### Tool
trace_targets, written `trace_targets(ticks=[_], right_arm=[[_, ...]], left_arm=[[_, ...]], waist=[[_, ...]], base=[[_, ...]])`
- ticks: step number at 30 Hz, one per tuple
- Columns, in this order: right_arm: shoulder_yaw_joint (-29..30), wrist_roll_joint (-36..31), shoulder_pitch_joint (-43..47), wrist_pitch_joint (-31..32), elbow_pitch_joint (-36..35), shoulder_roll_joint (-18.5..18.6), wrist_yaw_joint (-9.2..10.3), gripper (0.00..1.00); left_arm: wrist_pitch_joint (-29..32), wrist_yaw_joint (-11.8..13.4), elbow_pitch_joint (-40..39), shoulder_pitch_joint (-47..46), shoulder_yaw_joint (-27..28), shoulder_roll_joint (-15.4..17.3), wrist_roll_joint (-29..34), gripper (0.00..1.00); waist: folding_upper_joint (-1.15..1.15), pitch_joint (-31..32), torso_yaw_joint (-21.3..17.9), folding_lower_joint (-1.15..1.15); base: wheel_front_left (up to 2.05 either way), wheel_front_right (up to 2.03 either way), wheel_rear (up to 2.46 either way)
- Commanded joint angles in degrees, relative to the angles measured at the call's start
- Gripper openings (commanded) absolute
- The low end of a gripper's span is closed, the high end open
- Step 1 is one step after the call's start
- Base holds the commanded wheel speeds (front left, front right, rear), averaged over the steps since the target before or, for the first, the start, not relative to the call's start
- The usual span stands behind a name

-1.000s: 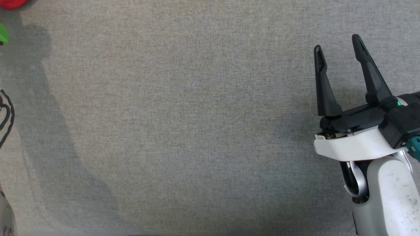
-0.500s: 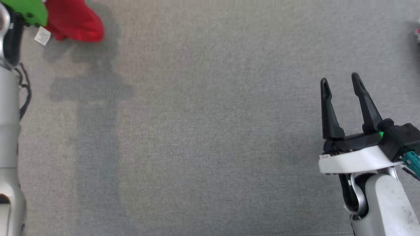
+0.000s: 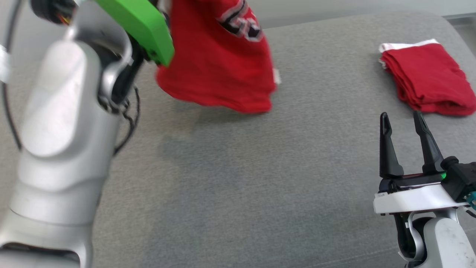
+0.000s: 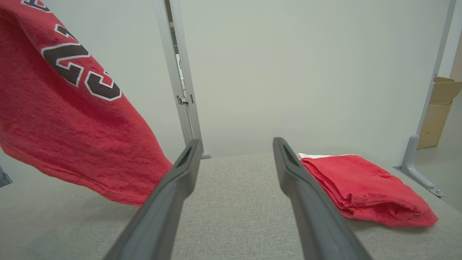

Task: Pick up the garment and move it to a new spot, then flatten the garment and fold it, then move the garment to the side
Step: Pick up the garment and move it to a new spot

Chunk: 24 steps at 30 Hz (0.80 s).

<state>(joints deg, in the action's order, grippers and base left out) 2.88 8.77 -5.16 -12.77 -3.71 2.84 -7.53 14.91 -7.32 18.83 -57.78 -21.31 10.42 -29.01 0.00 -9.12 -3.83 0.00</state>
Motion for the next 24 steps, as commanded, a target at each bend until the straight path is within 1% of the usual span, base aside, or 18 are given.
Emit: trace_targets(ticks=[1,5,9,13,16,17,18,19,24], right_arm=[[-0.4,0.5,-0.2,-0.5,0.3,0.1,0.08,1.0],[-1.3,1.1,-1.7,-0.8,0.6,0.1,0.08,1.0],[-1.9,1.0,-3.0,-1.2,1.1,0.1,0.08,1.0],[-2.1,0.9,-4.1,-1.5,1.5,0.1,0.07,1.0],[-2.1,0.8,-4.6,-1.6,2.0,0.1,0.08,1.0],[-2.2,0.8,-4.8,-1.7,2.4,0.1,0.08,1.0],[-2.4,0.8,-4.9,-1.8,2.6,0.1,0.07,1.0],[-2.5,0.7,-4.9,-1.9,2.9,0.1,0.07,1.0],[-2.7,-0.1,-4.9,-2.0,4.2,0.1,0.08,1.0]], left_arm=[[-0.2,0.1,-0.7,3.8,-0.5,-0.4,-1.0,0.0],[-2.0,1.5,-0.3,10.9,-1.0,-1.2,-1.7,0.0],[-7.2,3.5,4.6,17.4,0.7,-1.1,-2.1,0.0],[-12.9,5.2,10.9,20.1,2.5,-0.3,-1.5,0.0],[-16.6,5.9,15.1,20.3,3.3,-0.1,-1.1,0.0],[-17.8,5.8,16.6,20.1,3.5,-0.4,-1.2,0.11],[-18.6,5.5,17.6,19.9,3.4,-0.5,-1.1,0.36],[-19.7,5.3,18.7,19.6,3.2,-0.7,-0.8,1.0],[-24.8,3.7,22.5,18.8,1.8,-1.6,0.0,1.0]], waist=[[0.0,-0.8,-4.0,0.0],[0.0,-3.6,-5.2,0.0],[0.0,-6.4,-6.2,0.0],[0.0,-8.7,-6.6,0.0],[0.0,-9.7,-6.5,0.0],[0.0,-9.8,-6.4,0.0],[0.0,-9.9,-6.3,0.0],[0.0,-9.8,-6.0,0.0],[0.0,-7.6,-4.5,0.0]], base=[[0.0,0.0,0.0],[0.0,0.0,0.0],[0.0,0.0,0.0],[0.0,0.0,0.0],[0.0,0.0,0.0],[0.0,0.0,0.0],[0.0,0.0,0.0],[0.0,0.0,0.0],[0.0,0.0,0.0]])
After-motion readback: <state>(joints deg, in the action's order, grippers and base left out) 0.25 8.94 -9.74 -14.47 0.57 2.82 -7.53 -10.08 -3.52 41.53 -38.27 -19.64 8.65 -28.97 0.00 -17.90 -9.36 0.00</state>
